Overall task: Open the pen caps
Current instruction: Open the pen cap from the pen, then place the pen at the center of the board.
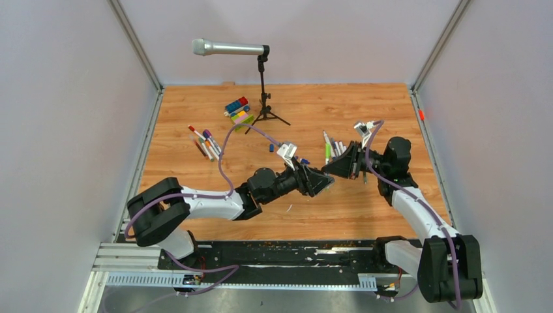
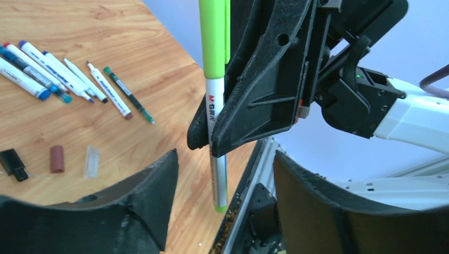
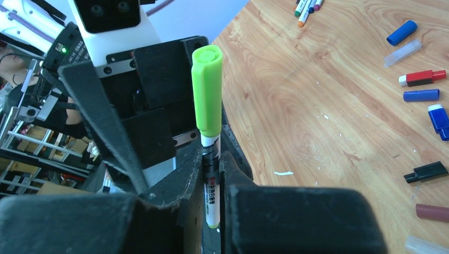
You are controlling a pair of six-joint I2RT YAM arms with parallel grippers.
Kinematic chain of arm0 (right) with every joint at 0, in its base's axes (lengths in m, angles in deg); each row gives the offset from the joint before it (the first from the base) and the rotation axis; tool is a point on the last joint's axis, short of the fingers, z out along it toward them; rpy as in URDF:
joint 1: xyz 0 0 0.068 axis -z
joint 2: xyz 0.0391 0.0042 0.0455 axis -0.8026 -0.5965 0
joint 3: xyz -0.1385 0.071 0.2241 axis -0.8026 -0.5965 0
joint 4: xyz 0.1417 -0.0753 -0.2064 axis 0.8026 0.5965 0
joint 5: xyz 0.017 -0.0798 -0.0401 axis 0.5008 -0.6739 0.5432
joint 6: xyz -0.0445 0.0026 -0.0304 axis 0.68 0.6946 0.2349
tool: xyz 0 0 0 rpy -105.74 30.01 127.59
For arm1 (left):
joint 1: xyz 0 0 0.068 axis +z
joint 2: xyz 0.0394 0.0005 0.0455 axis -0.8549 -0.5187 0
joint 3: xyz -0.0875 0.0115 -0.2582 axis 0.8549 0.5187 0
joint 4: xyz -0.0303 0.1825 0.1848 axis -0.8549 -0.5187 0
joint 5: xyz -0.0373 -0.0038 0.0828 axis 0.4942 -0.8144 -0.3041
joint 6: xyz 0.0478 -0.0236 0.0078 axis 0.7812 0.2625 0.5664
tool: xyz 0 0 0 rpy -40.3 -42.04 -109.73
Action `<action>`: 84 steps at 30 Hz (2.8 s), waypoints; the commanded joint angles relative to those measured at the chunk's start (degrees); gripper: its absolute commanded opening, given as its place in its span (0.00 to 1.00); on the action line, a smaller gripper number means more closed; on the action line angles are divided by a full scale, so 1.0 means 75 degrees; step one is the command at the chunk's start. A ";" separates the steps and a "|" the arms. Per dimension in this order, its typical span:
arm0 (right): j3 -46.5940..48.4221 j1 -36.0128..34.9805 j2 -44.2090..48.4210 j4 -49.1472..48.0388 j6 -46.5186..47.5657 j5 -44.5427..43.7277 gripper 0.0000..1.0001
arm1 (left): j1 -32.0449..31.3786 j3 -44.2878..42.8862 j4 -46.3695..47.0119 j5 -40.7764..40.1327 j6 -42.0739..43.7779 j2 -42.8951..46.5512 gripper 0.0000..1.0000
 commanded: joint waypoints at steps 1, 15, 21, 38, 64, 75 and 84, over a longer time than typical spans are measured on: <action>0.0415 -0.0043 0.0031 0.0796 0.1264 0.0410 0.00 | 0.0130 0.0168 -0.0113 0.0332 0.0453 0.0844 0.80; 0.0944 -0.0441 -0.0187 0.3250 0.4655 0.2397 0.00 | 0.1542 -0.0378 0.0155 0.3150 0.0203 0.1107 1.00; 0.1009 -0.0449 -0.0335 0.3293 0.4661 0.2407 0.00 | 0.1545 -0.0505 0.1332 0.3447 -0.0372 0.0415 0.88; 0.1064 -0.0524 -0.0650 0.3289 0.4567 0.2260 0.00 | 0.1542 -0.0640 0.2137 0.3424 -0.0669 -0.0257 0.01; 0.1696 -0.0667 -0.0805 0.6102 0.7492 -0.0938 0.00 | 0.3431 -0.0178 -0.1217 0.1317 0.1292 0.3223 0.00; 0.1844 0.1141 -0.0856 0.5853 0.6956 -0.2909 0.00 | 0.3430 0.1575 -0.3044 0.1359 0.1107 0.4379 0.02; 0.1760 0.2167 -0.1035 0.5333 0.6256 -0.4636 0.00 | 0.3431 0.2414 -0.3009 0.1247 0.0597 0.4453 0.00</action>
